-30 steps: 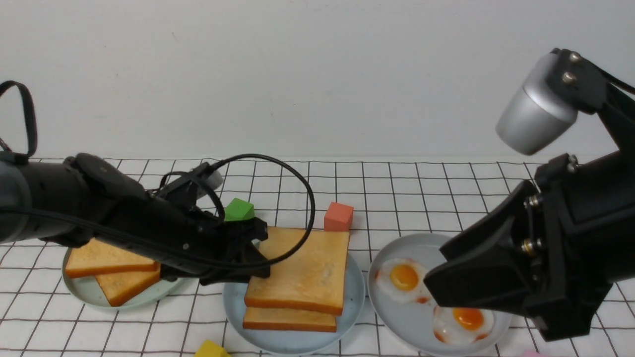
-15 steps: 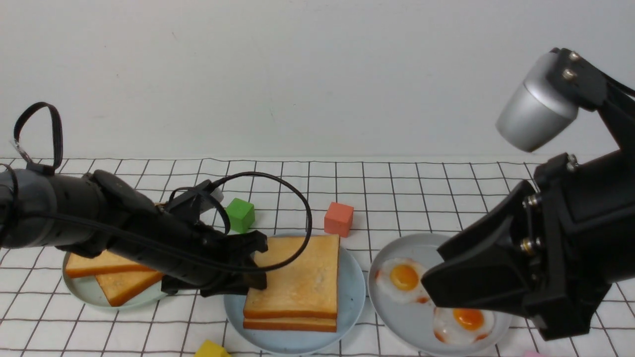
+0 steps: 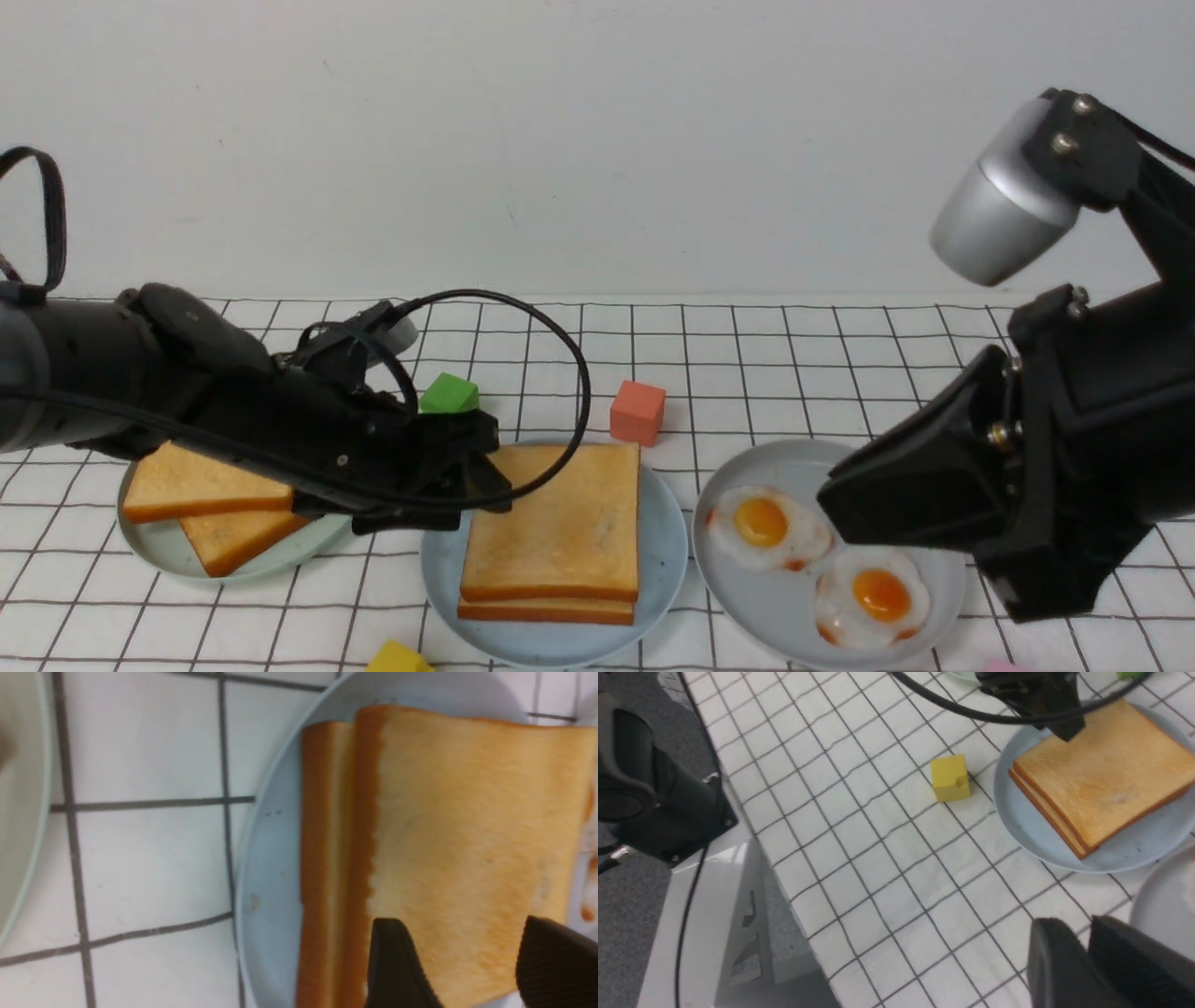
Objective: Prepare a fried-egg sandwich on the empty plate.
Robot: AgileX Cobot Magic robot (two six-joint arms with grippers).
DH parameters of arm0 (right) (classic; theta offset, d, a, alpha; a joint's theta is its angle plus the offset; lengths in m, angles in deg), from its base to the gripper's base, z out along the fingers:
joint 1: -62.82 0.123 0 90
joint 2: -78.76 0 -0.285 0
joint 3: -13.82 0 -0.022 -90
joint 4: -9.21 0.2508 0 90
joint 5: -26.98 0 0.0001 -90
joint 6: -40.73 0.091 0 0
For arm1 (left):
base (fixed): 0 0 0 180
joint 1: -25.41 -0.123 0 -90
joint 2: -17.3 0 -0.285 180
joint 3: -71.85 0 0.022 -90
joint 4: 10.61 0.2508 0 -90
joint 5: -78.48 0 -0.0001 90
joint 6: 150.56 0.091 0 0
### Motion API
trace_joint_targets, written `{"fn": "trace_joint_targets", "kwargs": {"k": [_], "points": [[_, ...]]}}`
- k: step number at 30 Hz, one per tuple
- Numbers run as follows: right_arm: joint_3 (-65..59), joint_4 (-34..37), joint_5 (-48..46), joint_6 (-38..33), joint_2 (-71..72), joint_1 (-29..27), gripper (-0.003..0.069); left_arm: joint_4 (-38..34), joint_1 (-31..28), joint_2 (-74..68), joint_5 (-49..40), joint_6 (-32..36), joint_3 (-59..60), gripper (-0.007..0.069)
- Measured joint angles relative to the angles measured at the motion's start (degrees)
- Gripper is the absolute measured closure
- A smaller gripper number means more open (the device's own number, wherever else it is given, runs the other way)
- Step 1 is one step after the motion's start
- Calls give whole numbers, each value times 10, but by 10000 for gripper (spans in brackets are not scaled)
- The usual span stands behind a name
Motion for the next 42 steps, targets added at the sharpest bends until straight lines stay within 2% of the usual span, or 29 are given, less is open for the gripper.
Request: {"fn": "trace_joint_targets", "kwargs": {"k": [2, 4, 8, 10, 15, 16, 17, 19, 24, 27, 31, 34, 37, 42], "points": [[0, -48, 1, 58, 0, 0, 656, 3, 0, 17, -13, 0, -6, 248], [-1, -103, 1, 130, 5, 0, 670, 2, 0, 41, -28, 0, -8, 255], [-13, -150, -1, 204, 34, 0, 671, -4, 0, 94, -79, 7, -9, 305], [-28, -154, 2, 218, 70, 0, 671, 3, 0, 127, -112, 8, -9, 351], [-121, -173, 66, 224, 200, 0, 671, 40, 0, 252, -194, -20, 3, 524], [-125, -175, 66, 224, 205, 0, 671, 41, 0, 258, -196, -21, 4, 524], [-166, -185, 92, 225, 257, 0, 671, 49, 0, 306, -215, -40, 27, 581], [-216, -189, 115, 225, 311, 0, 671, 57, 0, 371, -238, -60, 65, 632], [-288, -193, 140, 223, 406, 0, 671, 89, 0, 506, -275, -119, 147, 638], [-314, -199, 160, 221, 472, 0, 669, 138, 0, 634, -309, -196, 201, 638], [-318, -202, 175, 221, 512, 0, 668, 211, 0, 737, -336, -287, 211, 638], [-319, -205, 175, 221, 521, 0, 666, 254, 0, 782, -343, -328, 212, 638], [-320, -205, 174, 221, 522, 0, 665, 277, 0, 810, -344, -354, 212, 638], [-320, -205, 174, 221, 522, 0, 662, 286, 0, 824, -348, -360, 212, 638]]}}
